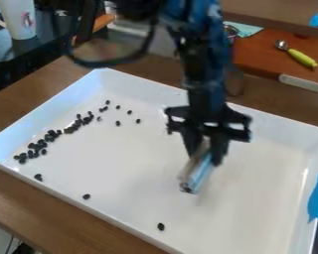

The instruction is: Sweep into pile

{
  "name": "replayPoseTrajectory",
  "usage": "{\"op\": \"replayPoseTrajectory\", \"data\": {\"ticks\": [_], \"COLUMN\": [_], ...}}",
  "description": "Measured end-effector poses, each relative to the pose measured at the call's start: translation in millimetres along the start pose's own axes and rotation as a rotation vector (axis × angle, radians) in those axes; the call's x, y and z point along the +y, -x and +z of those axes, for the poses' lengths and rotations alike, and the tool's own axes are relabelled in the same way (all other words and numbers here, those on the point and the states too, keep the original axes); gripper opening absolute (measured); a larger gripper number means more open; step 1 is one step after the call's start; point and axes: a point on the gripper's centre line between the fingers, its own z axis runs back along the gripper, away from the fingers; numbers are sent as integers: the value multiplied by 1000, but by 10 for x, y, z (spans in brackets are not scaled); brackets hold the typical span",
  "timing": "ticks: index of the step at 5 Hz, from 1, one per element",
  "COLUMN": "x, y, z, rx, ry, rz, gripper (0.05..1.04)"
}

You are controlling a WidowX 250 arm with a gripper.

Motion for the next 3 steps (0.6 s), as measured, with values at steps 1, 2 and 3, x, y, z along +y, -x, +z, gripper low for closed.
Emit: {"op": "replayPoseTrajectory", "data": {"ticks": [1, 2, 3], "x": [-99, -84, -78], "y": [-146, -292, -399], "z": [-158, -267, -287], "rx": [-27, -32, -37], "ry": [-30, -57, -58], "rz": [18, 32, 37], "gripper": [377, 377, 377]}}
